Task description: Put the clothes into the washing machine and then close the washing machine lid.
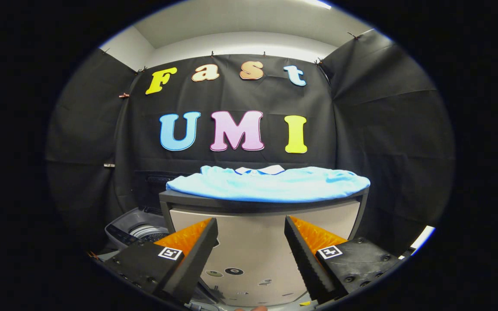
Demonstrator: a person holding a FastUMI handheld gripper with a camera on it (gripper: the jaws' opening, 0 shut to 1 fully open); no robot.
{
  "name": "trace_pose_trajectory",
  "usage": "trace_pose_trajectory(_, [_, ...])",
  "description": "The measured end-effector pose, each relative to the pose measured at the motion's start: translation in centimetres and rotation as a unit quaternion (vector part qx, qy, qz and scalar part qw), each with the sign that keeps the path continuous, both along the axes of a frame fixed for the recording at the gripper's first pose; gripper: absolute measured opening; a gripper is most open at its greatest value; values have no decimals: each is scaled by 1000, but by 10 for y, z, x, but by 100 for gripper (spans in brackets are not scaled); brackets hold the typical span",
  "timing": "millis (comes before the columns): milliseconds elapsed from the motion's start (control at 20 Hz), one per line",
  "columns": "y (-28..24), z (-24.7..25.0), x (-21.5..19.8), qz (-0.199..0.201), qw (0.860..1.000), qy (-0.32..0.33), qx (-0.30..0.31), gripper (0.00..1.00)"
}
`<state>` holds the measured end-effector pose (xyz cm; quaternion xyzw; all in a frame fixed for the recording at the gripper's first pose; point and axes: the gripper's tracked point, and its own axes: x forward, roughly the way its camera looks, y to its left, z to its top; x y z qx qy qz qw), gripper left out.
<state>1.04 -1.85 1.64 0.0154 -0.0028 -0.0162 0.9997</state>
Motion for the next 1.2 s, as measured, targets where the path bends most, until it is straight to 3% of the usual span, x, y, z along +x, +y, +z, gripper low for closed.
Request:
trace_pose_trajectory(250, [-1,49,28,-4,1000,-18,12,98])
trace_pose_trajectory(650, [-8,84,107,-18,999,21,16,98])
trace_pose_trajectory(1000, [-19,87,180,-31,993,110,34,99])
trace_pose_trajectory(1200, [-30,57,209,-56,979,197,21,99])
